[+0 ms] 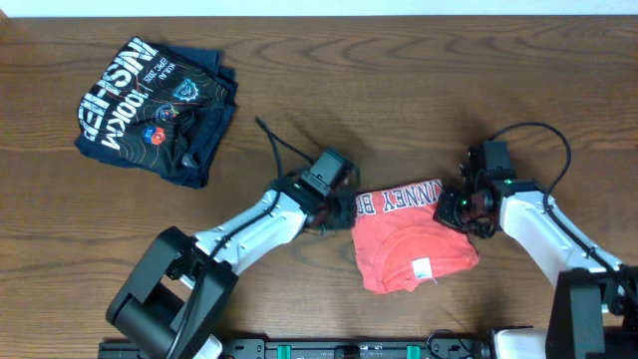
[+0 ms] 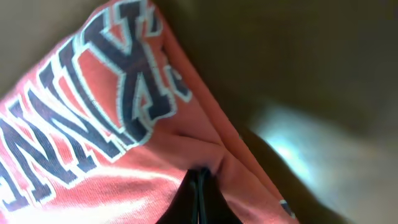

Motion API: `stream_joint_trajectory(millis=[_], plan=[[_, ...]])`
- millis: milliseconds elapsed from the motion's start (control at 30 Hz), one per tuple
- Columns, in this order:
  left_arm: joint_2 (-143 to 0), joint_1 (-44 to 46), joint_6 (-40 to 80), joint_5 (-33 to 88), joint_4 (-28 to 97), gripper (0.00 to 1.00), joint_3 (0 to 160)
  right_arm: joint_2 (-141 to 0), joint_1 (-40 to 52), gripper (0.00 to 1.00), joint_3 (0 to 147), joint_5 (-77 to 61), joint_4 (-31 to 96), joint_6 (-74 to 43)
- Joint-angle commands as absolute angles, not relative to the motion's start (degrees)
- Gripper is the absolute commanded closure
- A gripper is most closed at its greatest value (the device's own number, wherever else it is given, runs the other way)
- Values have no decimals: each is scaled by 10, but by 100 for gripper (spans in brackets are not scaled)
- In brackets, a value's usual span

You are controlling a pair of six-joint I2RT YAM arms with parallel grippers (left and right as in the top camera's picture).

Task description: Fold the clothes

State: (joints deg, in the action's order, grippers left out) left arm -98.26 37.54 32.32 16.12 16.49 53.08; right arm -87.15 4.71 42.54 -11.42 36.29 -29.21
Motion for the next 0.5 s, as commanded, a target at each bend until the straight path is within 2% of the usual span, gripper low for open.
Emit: stream_joint_trajectory(millis=[0,167,300,467], plan=[[-990,337,276,111,135,71,534,-827,46,99,412,-97,399,-311],[-988,277,210,137,118,71,552,-744,57,99,412,-151,417,-282],[-967,248,176,276,166,69,585,-695,57,98,412,-149,378,-203],[-941,274,177,387,180,65,587,-698,56,90,412,-117,333,-173]])
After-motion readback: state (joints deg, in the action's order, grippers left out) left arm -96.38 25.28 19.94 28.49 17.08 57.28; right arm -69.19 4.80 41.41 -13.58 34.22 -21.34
